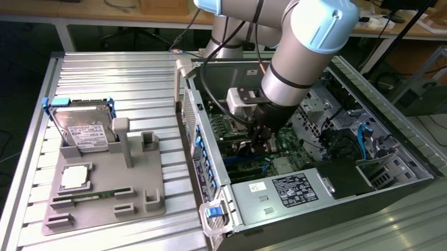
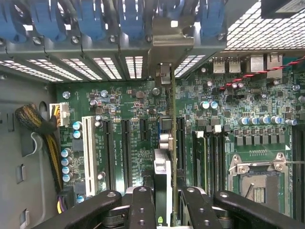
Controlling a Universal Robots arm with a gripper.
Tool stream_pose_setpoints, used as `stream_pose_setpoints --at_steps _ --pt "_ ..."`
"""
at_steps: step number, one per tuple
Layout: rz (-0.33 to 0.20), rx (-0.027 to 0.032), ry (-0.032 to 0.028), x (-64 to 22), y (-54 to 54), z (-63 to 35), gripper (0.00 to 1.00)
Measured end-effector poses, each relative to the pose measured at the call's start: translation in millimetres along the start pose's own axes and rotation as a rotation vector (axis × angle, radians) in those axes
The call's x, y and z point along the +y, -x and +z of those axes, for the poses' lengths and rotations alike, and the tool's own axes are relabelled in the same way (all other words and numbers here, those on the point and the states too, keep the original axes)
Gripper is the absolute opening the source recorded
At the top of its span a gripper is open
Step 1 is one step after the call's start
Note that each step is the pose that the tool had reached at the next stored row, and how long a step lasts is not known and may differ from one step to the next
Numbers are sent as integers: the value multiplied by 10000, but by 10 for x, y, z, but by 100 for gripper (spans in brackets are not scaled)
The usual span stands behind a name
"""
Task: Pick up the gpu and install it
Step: 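Insert the gpu into the slot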
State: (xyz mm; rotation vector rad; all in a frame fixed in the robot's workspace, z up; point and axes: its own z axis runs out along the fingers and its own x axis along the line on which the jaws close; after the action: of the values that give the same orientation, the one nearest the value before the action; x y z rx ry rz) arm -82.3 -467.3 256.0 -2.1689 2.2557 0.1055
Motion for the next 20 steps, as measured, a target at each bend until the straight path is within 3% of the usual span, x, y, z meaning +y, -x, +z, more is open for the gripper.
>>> stream_pose_setpoints --at_steps 11,13,20 --pt "0 0 4 14 -4 64 27" --pt "5 4 76 15 -5 63 27" --pt "4 10 79 13 -8 100 27"
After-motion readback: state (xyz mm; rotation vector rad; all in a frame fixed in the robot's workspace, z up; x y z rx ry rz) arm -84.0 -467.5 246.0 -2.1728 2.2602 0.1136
